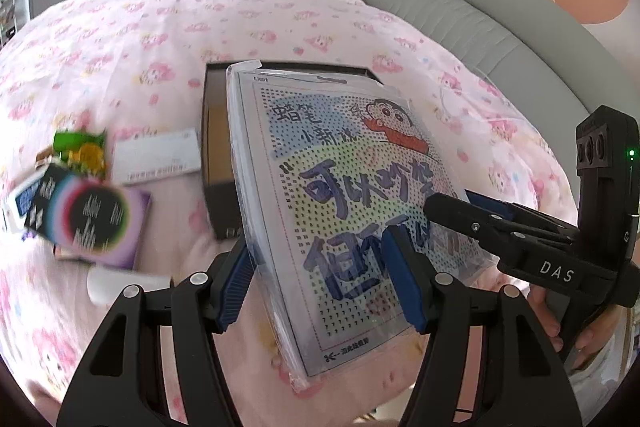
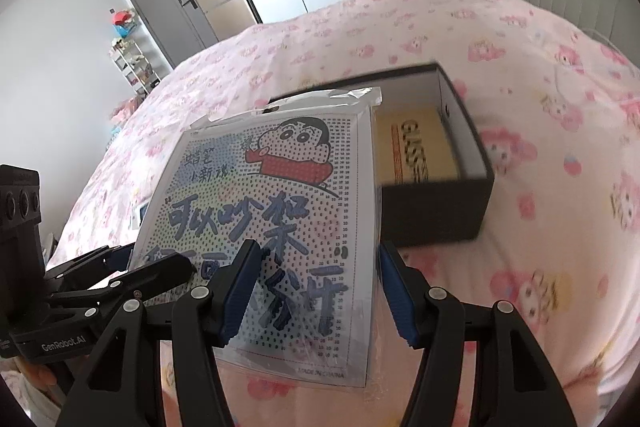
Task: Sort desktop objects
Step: 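Carry the bead-art kit with the left gripper over the black DAPHNE box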
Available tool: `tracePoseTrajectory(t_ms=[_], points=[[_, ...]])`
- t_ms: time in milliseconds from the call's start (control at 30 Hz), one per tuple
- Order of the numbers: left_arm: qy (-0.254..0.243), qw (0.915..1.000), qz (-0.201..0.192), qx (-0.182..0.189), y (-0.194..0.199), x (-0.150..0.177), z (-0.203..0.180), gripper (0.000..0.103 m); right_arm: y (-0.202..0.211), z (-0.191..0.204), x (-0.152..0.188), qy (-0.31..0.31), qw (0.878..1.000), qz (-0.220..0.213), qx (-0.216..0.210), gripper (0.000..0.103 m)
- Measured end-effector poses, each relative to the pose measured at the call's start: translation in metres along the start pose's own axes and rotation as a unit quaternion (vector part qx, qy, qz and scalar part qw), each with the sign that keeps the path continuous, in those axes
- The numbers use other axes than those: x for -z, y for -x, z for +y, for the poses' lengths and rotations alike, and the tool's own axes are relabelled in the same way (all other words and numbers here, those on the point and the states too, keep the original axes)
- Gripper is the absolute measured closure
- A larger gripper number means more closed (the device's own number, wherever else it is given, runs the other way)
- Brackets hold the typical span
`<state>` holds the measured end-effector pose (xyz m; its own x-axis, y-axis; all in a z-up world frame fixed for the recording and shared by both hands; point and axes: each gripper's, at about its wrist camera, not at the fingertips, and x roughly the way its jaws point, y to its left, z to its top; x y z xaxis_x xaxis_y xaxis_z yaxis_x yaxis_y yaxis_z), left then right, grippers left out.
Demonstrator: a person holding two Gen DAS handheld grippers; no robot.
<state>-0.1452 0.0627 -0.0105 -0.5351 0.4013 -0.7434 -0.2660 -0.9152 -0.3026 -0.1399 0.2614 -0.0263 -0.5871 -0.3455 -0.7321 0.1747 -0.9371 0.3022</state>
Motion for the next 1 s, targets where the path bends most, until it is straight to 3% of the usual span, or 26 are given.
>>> tracePoseTrajectory(t_ms=[200,600,1000], points=[[-0.023,0.9996,-0.002,-0.018,-0.02,-0.029,-0.003,0.039,-0.016,-0.015,-0.026,-0.005,1.0,0.005,-0.013,0.046],[0.001,0.9997,0.022,-0.01,-0.08,-0.061,0.02,0.038,-0.061,-0.033,-0.058,-0.005,1.0,0.014,0.007,0.046],[0.026,0.998,0.055,0.02,-0.138,-0.093,0.04,0.038,-0.111,-0.067,-0.085,-0.041,0.998,0.042,0.007,0.046]])
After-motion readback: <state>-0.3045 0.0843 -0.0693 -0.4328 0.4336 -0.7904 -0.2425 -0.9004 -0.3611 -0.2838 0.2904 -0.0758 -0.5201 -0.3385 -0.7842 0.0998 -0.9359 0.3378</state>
